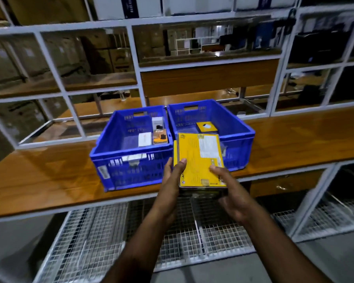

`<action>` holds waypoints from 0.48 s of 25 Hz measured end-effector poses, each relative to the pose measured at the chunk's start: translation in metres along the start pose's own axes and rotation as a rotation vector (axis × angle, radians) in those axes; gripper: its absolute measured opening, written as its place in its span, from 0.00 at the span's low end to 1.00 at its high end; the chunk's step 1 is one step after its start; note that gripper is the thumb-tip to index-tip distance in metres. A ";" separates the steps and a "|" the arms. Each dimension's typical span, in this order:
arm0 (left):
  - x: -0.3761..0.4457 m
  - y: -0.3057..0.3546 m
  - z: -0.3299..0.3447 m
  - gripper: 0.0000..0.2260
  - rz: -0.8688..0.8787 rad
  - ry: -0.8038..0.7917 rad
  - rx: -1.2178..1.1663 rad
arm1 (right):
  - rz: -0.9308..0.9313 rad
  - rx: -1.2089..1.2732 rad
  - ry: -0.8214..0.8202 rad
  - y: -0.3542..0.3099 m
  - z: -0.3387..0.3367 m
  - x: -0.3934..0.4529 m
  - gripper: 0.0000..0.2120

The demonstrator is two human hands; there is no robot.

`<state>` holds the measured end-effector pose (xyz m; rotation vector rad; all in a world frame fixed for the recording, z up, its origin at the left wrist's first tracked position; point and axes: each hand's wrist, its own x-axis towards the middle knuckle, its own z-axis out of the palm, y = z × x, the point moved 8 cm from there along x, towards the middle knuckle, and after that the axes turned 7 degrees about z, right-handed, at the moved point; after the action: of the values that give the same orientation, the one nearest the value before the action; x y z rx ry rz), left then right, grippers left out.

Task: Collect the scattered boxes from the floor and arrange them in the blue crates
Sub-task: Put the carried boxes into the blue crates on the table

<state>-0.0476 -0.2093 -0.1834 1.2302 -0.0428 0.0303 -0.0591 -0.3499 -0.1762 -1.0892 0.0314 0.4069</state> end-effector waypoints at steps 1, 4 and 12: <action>0.018 0.002 0.010 0.36 0.017 -0.044 0.043 | -0.026 -0.023 -0.006 -0.014 -0.008 0.013 0.27; 0.081 0.017 0.038 0.37 0.049 -0.141 0.194 | -0.131 -0.074 0.013 -0.072 -0.026 0.051 0.27; 0.221 0.066 0.106 0.29 0.417 0.111 0.585 | -0.294 -0.645 0.342 -0.223 -0.098 0.168 0.48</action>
<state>0.1686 -0.2874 -0.0750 1.7830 -0.2044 0.5034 0.1890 -0.4721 -0.0691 -1.7637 0.0425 -0.0533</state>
